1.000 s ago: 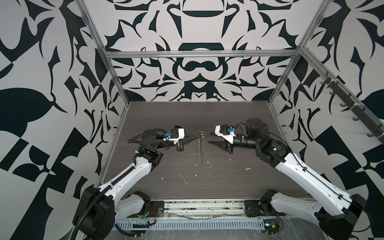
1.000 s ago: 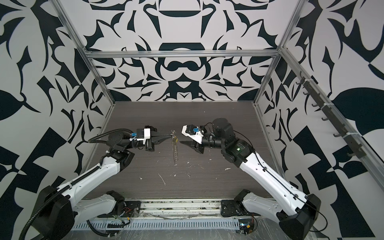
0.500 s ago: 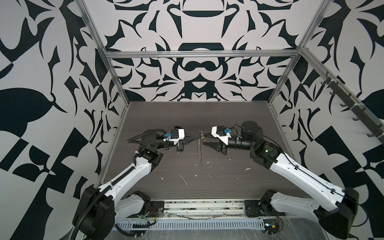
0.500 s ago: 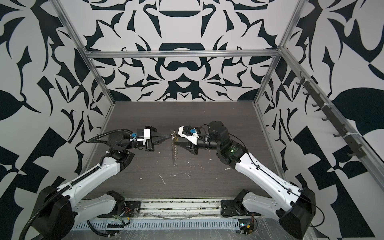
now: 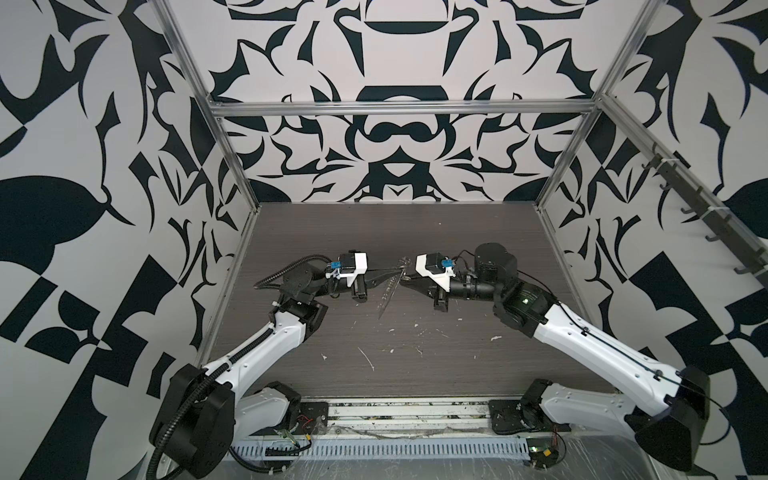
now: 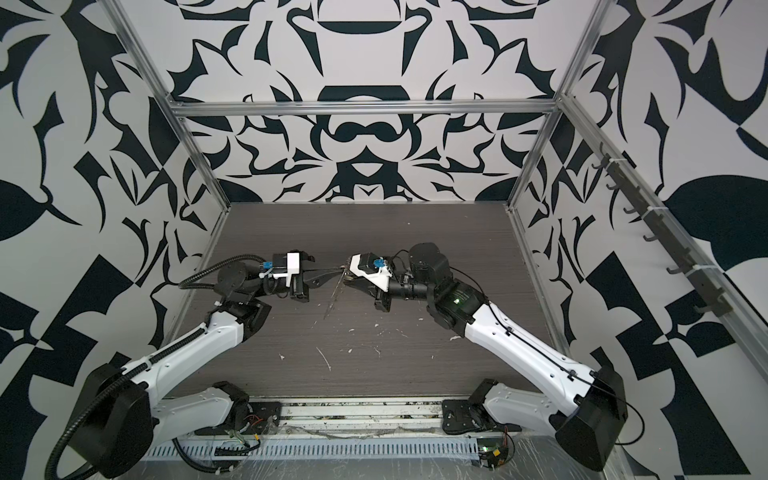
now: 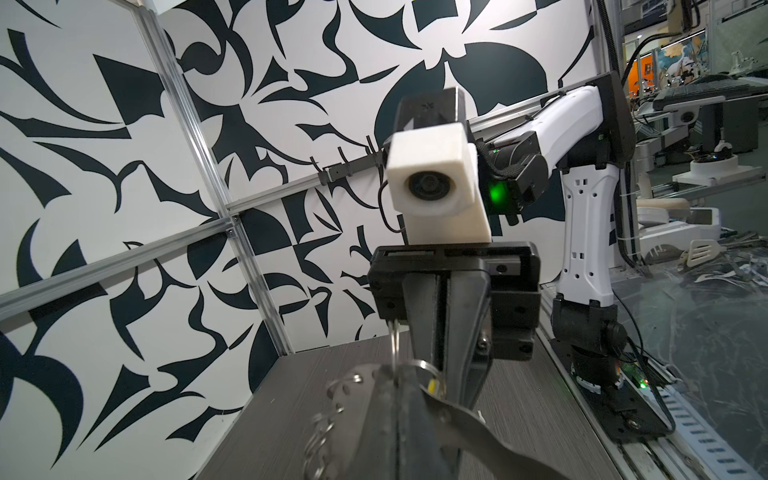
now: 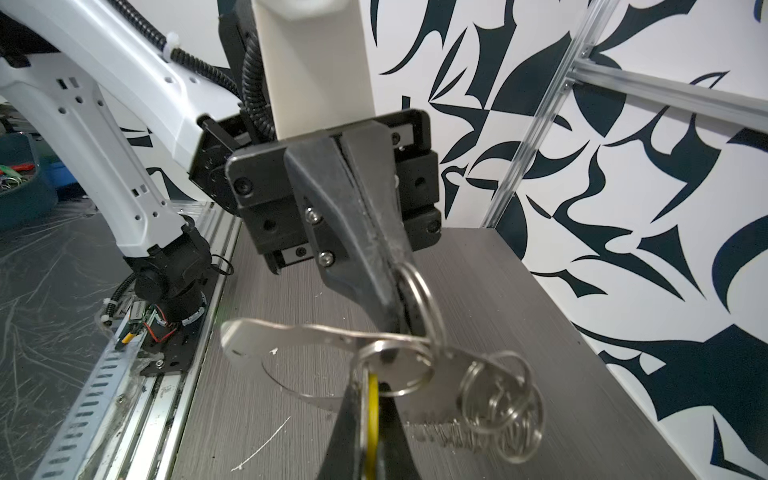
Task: Remove the keys from the keyring
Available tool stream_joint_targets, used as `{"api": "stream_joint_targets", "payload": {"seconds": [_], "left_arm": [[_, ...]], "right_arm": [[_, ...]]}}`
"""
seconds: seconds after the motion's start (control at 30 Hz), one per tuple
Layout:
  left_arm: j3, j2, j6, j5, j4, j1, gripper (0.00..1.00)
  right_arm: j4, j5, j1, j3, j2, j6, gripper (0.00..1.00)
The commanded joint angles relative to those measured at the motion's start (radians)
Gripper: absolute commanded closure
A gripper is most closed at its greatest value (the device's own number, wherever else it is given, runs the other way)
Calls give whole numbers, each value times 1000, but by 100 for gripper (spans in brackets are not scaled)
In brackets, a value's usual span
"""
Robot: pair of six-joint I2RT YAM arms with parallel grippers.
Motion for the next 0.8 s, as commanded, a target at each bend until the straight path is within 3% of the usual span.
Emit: {"api": "stream_joint_targets", "payload": {"seconds": [0.0, 0.23, 0.37, 0.77], "left_arm": [[-10, 2, -43, -16, 89, 6, 100], [-8, 15, -86, -15, 131, 13, 100], [-29, 9, -79, -78, 158, 14, 100], [-42, -80, 46, -177, -54, 14, 100]], "right_arm": [[-40, 31, 5, 51, -44, -28, 100], [-152, 67, 5, 93, -73, -78, 100], [-205, 85, 5, 109, -86, -91, 100], [-214, 95, 5, 100, -104, -133, 100]]}}
